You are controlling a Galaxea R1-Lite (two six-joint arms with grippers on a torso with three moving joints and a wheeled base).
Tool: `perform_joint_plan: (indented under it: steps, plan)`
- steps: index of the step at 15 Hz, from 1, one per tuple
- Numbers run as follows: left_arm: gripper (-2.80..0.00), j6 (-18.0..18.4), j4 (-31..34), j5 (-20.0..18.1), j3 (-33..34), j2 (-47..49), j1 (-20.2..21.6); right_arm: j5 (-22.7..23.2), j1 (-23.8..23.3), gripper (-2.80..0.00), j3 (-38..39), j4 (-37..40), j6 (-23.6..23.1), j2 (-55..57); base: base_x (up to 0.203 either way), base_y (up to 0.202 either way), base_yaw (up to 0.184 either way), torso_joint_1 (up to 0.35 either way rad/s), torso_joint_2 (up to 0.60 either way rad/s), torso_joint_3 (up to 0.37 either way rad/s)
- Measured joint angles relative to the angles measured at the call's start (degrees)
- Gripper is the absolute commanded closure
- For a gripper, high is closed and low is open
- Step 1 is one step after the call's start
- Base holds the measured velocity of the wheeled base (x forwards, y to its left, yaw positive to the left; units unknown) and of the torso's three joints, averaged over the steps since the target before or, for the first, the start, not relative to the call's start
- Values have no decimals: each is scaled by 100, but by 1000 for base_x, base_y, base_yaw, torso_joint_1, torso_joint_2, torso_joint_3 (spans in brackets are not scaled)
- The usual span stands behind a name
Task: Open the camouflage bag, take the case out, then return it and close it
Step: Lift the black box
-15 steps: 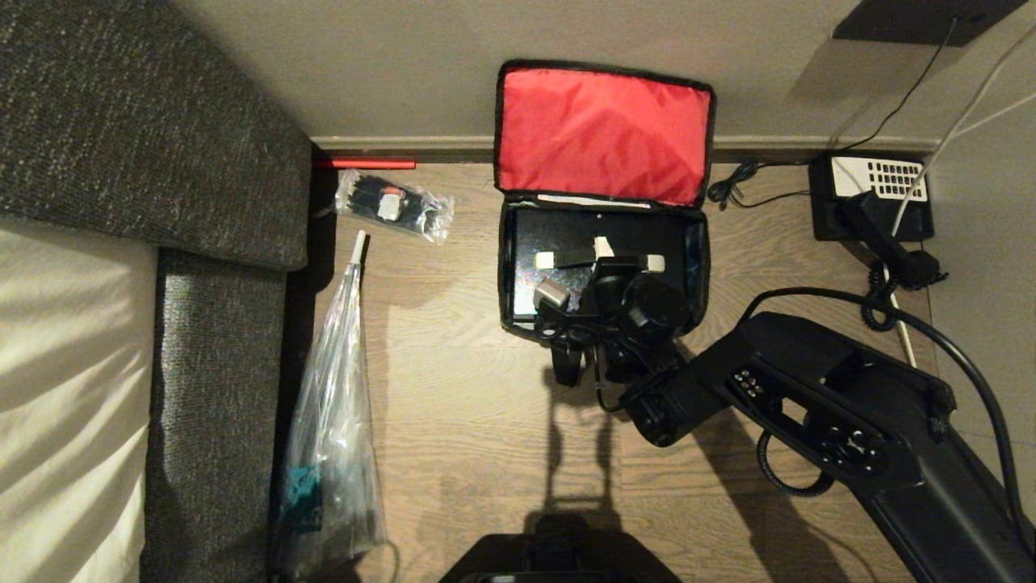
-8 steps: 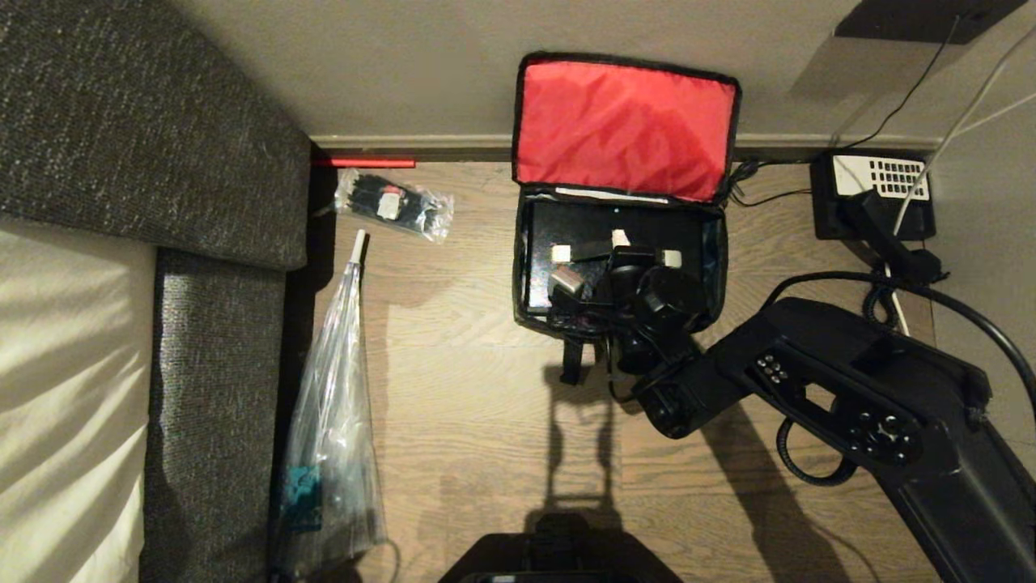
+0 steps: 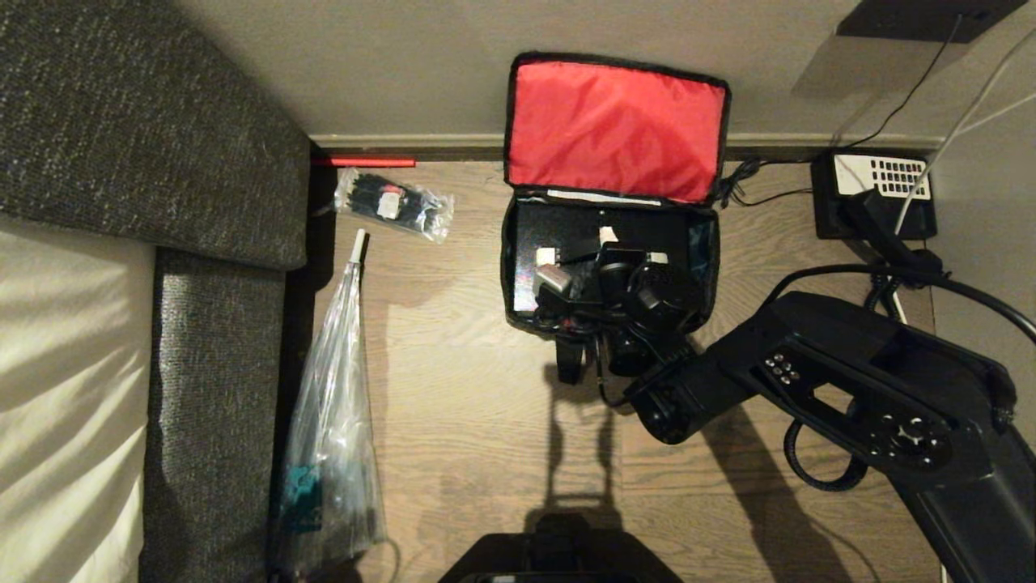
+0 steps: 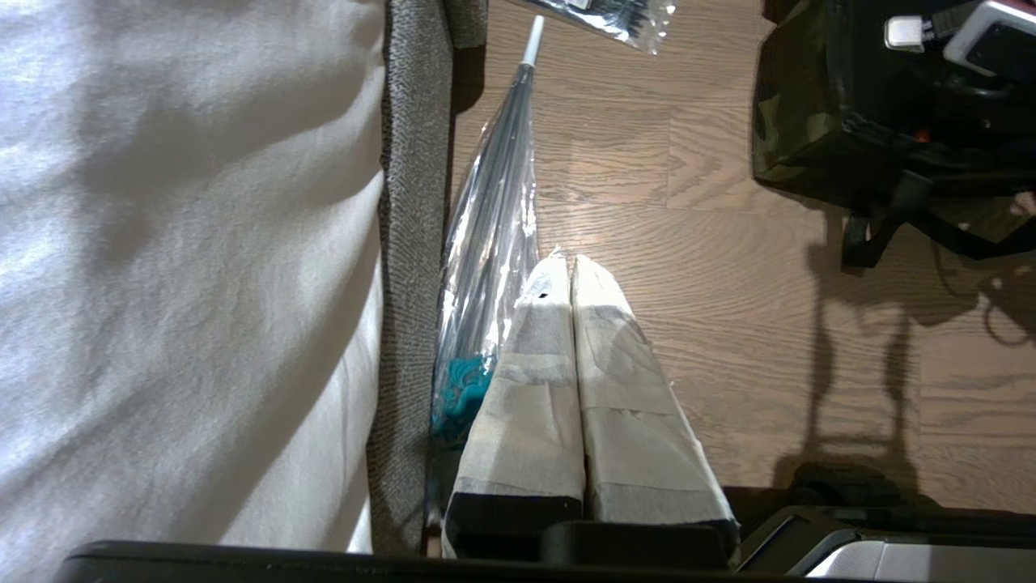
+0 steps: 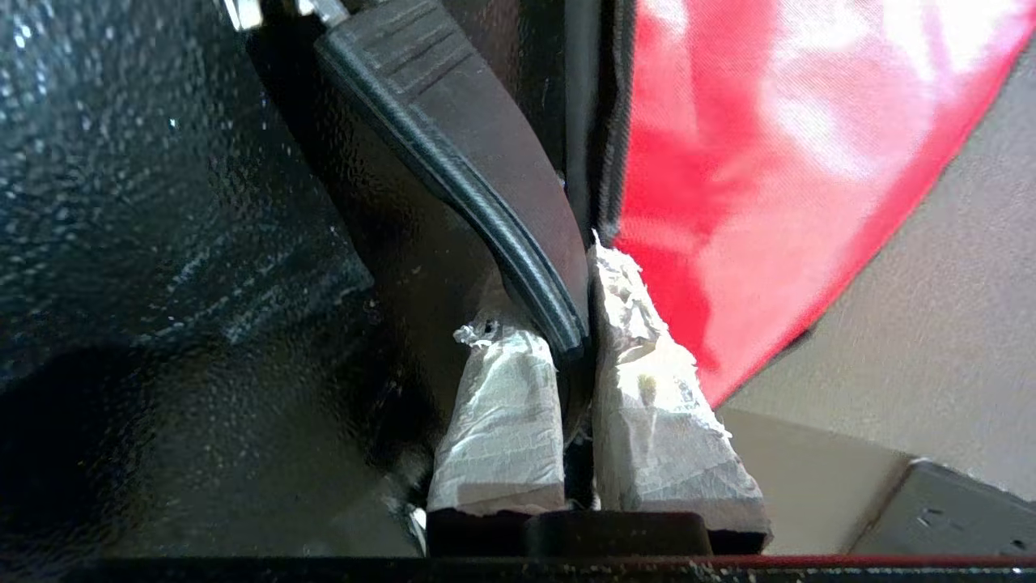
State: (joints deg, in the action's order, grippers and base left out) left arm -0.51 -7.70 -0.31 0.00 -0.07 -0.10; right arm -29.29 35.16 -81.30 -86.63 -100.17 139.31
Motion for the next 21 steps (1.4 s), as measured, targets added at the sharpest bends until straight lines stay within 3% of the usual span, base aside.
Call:
perform_joint_plan:
  steps: [21]
  plan:
    - [0, 0, -1, -2, 0, 0, 0, -321, 532, 0, 42, 123, -276, -490, 0, 0, 0, 0, 0, 0]
